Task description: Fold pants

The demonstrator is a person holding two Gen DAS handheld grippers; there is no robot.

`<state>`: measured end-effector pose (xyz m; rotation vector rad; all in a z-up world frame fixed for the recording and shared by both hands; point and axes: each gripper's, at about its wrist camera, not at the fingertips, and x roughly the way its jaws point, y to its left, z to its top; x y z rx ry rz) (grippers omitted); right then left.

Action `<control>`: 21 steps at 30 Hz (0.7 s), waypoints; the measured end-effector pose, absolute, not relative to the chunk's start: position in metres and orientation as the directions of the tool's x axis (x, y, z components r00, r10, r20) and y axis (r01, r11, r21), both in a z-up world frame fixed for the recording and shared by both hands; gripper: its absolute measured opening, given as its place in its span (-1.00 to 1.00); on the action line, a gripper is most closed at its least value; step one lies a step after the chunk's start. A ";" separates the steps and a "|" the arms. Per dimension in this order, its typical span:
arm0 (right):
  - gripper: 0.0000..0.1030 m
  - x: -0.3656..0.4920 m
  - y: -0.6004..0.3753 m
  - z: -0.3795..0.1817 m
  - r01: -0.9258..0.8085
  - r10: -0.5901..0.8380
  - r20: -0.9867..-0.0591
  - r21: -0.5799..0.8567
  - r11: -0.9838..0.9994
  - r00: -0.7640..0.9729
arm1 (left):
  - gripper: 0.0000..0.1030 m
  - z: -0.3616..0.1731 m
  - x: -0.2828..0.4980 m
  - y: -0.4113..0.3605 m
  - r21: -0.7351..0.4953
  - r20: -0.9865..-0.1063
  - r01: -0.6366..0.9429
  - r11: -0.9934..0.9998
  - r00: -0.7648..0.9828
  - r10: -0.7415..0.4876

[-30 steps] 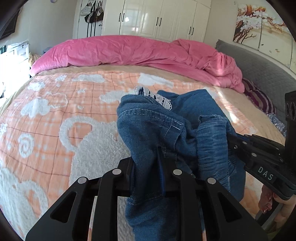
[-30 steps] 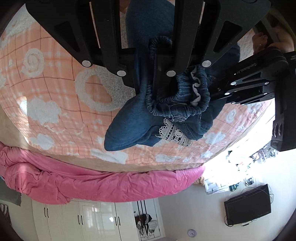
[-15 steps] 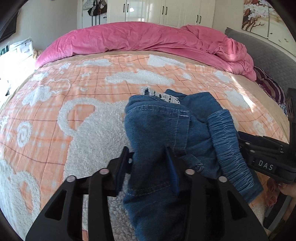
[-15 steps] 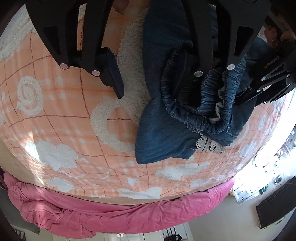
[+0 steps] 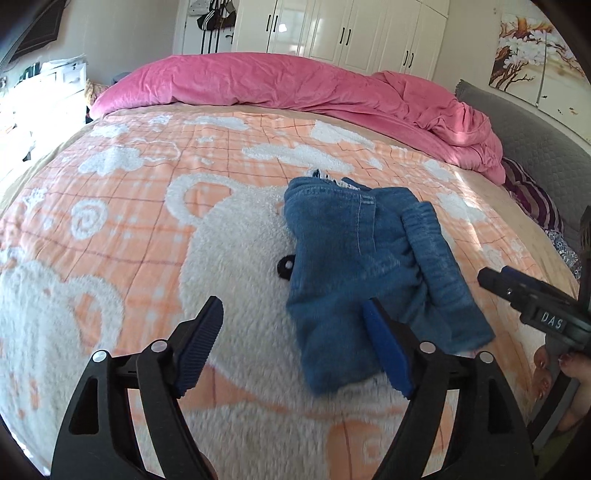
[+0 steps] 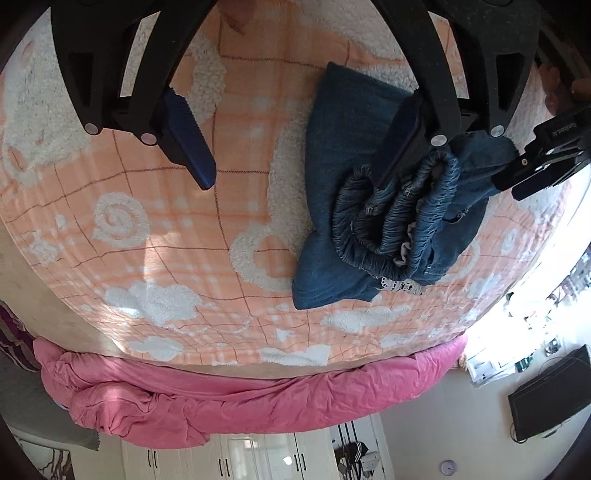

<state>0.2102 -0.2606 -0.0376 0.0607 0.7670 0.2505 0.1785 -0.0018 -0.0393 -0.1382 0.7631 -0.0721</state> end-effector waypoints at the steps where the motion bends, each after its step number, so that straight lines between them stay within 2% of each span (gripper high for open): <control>1: 0.61 0.205 -0.261 -0.037 -0.205 0.245 -0.673 0.139 0.969 0.698 | 0.56 -0.038 0.173 -0.001 -0.148 -0.679 0.015 0.989 0.726 -0.112; 8: 0.82 0.164 -0.268 -0.032 -0.211 0.260 -0.630 0.153 0.966 0.732 | 0.73 -0.027 0.130 0.003 -0.147 -0.651 0.022 0.989 0.750 -0.114; 16: 0.82 0.128 -0.272 -0.022 -0.215 0.251 -0.563 0.130 0.968 0.787 | 0.91 -0.015 0.089 0.001 -0.115 -0.606 0.034 0.993 0.790 -0.097; 21: 0.82 0.105 -0.272 -0.015 -0.218 0.237 -0.523 0.099 0.971 0.819 | 0.91 -0.014 0.069 -0.002 -0.109 -0.583 0.025 0.994 0.808 -0.084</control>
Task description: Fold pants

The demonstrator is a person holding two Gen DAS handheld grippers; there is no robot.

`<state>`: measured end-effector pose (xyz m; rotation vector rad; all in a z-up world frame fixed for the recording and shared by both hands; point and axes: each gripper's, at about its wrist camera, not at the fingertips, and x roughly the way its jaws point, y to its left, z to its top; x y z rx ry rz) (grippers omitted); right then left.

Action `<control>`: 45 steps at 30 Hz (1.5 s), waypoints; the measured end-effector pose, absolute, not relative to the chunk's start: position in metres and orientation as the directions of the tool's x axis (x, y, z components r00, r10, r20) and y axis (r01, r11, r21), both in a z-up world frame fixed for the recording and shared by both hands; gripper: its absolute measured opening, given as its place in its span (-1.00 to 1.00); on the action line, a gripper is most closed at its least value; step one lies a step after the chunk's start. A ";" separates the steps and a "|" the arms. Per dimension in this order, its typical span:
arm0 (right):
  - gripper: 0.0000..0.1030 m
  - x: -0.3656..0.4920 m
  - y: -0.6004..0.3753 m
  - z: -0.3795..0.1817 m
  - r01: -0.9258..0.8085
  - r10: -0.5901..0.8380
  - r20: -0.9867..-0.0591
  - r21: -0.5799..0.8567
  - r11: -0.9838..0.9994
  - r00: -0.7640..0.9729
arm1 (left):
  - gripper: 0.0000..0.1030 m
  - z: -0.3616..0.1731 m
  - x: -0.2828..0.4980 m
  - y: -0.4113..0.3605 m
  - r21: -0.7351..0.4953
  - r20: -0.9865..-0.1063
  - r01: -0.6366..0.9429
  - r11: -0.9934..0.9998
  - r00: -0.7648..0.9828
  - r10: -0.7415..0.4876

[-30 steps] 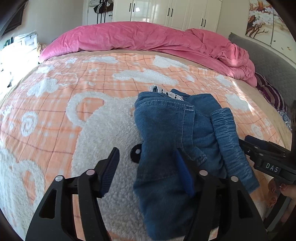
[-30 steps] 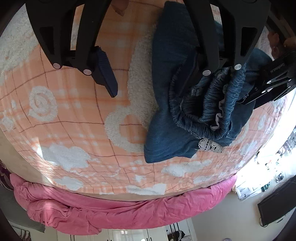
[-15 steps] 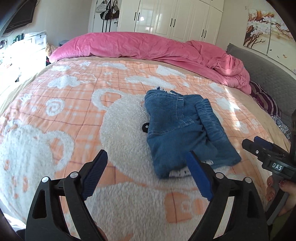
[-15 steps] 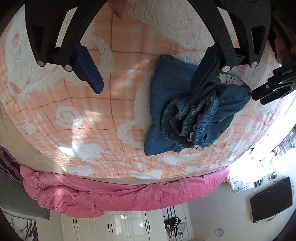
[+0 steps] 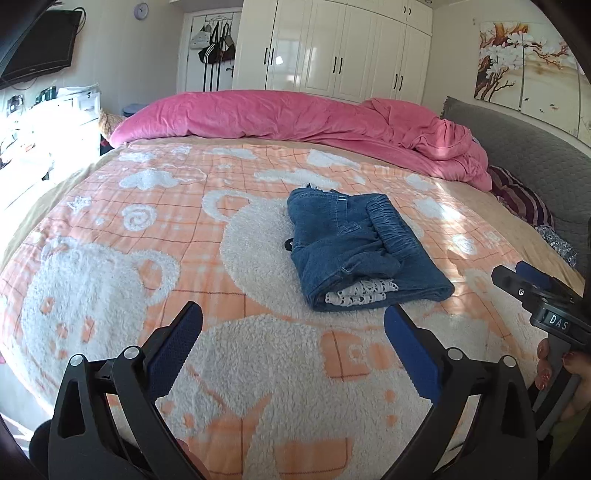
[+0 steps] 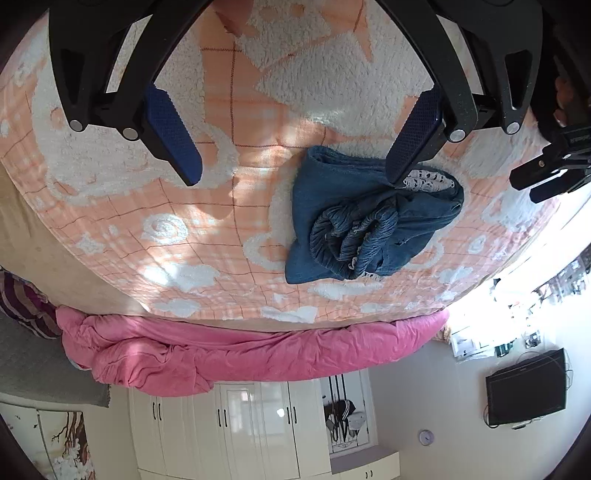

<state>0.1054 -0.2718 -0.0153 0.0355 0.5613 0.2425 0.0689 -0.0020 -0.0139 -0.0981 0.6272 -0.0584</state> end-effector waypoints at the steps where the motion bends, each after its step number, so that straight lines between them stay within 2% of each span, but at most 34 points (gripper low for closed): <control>1: 0.82 0.100 -0.272 -0.014 -0.218 0.235 -0.513 0.095 0.971 0.825 | 0.91 -0.014 0.066 -0.003 -0.108 -0.579 0.025 0.994 0.811 -0.083; 10: 0.82 0.068 -0.267 -0.009 -0.225 0.228 -0.470 0.063 0.972 0.852 | 0.91 -0.015 0.047 -0.017 -0.103 -0.577 0.048 0.993 0.810 -0.100; 22: 0.82 0.039 -0.272 -0.020 -0.208 0.224 -0.476 0.087 0.974 0.850 | 0.91 -0.024 0.032 -0.022 -0.118 -0.600 0.031 0.993 0.795 -0.096; 45: 0.82 0.041 -0.265 -0.028 -0.215 0.216 -0.487 0.057 0.975 0.846 | 0.91 -0.039 0.038 -0.025 -0.128 -0.626 0.037 0.991 0.772 -0.110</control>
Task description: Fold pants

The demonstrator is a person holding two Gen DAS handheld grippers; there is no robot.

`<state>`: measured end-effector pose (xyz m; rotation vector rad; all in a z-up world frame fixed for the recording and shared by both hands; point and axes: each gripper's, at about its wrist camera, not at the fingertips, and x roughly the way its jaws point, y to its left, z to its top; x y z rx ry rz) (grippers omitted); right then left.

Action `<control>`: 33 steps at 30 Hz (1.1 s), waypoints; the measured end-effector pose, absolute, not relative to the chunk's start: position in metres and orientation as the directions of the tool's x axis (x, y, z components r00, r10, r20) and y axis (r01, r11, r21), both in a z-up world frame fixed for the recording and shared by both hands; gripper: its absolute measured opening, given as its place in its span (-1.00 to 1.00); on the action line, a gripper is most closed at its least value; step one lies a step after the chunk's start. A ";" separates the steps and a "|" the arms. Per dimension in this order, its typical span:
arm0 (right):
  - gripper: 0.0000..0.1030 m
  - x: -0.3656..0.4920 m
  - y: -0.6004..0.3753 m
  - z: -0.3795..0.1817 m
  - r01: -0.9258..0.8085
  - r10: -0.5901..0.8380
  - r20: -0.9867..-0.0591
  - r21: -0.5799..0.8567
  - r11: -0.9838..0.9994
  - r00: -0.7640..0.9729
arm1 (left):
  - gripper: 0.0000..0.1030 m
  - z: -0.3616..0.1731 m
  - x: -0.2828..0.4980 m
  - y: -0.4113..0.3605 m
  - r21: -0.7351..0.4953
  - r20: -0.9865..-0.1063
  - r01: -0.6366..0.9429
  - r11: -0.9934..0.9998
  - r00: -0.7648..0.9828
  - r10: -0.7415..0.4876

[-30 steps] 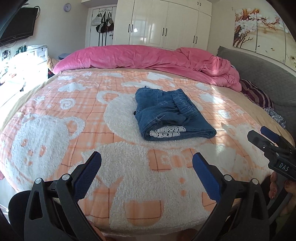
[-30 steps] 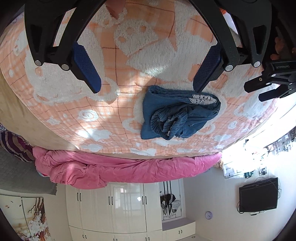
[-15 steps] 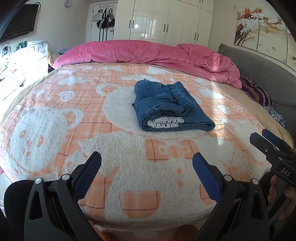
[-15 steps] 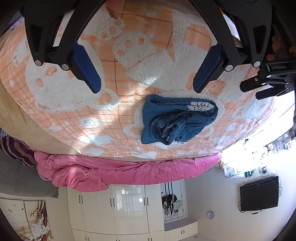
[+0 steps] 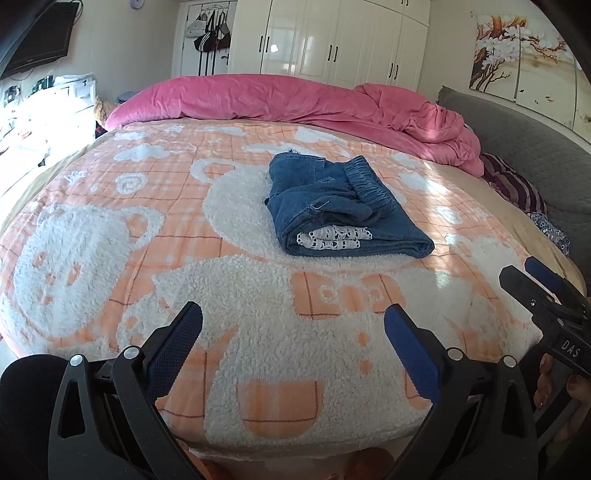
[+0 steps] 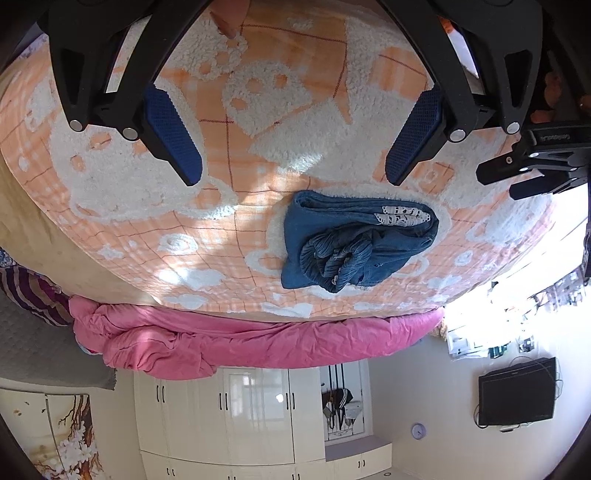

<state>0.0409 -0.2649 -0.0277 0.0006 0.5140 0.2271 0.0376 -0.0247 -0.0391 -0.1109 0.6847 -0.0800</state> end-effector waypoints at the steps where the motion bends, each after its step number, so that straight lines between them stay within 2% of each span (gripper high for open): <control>1: 0.82 0.043 -0.264 -0.030 -0.215 0.215 -0.499 0.059 0.975 0.839 | 0.91 -0.040 0.038 -0.025 -0.129 -0.630 0.037 0.991 0.769 -0.111; 12: 0.82 0.056 -0.257 -0.055 -0.219 0.201 -0.609 0.046 0.975 0.767 | 0.91 -0.056 0.049 -0.023 -0.143 -0.675 0.028 0.989 0.728 -0.118; 33: 0.82 0.063 -0.262 -0.059 -0.198 0.193 -0.617 0.061 0.978 0.763 | 0.91 -0.064 0.058 -0.021 -0.157 -0.693 0.027 0.987 0.709 -0.129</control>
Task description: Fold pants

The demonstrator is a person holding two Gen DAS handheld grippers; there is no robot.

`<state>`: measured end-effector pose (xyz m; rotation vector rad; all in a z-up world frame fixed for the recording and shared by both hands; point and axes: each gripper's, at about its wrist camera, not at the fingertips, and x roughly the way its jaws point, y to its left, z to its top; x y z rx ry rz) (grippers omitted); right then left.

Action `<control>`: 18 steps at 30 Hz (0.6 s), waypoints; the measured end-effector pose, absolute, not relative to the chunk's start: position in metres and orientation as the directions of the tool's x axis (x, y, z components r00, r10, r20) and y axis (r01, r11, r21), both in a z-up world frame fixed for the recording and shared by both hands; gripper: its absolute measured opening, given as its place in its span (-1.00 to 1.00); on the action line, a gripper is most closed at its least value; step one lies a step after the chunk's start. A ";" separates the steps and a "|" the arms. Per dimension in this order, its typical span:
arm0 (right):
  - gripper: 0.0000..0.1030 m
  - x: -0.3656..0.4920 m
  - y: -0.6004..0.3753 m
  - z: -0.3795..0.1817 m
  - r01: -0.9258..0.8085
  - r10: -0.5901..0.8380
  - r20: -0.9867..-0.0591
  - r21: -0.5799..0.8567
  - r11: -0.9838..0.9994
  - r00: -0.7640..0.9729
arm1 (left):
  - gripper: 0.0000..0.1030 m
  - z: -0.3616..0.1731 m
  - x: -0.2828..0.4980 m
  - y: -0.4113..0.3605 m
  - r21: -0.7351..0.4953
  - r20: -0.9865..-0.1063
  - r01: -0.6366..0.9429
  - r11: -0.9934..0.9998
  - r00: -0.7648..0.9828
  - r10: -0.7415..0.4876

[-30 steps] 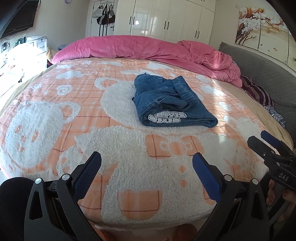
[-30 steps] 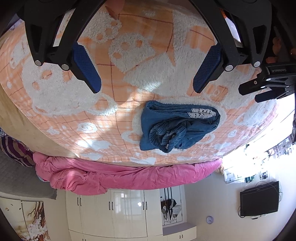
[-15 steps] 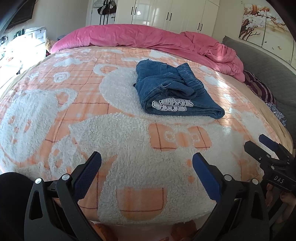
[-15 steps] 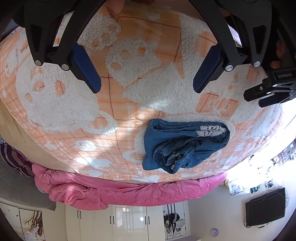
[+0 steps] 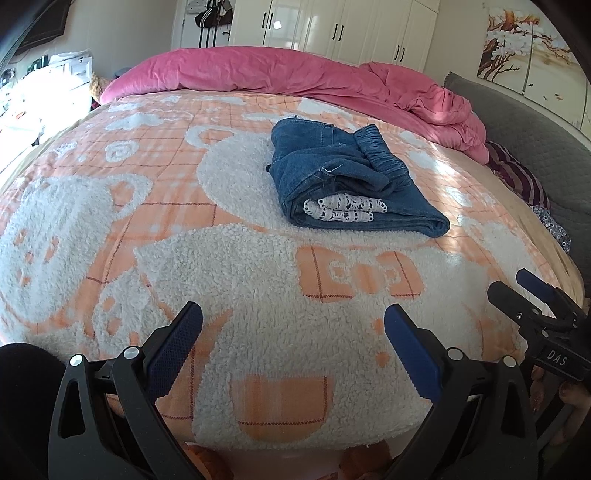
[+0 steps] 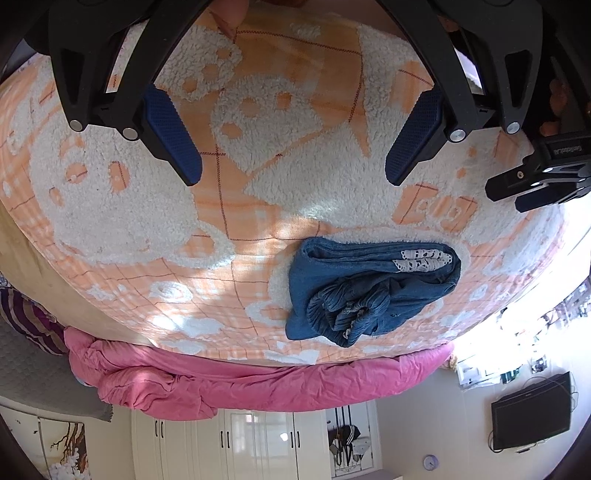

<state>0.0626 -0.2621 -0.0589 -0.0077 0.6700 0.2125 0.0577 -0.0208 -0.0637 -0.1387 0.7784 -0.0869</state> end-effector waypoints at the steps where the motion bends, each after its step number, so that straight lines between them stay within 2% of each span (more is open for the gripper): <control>1: 0.82 0.063 -0.262 -0.059 -0.198 0.192 -0.617 0.061 0.978 0.763 | 0.91 -0.064 0.058 -0.021 -0.157 -0.692 0.026 0.987 0.710 -0.129; 18: 0.82 0.063 -0.261 -0.058 -0.194 0.186 -0.617 0.054 0.979 0.764 | 0.91 -0.061 0.057 -0.020 -0.165 -0.689 0.022 0.986 0.712 -0.132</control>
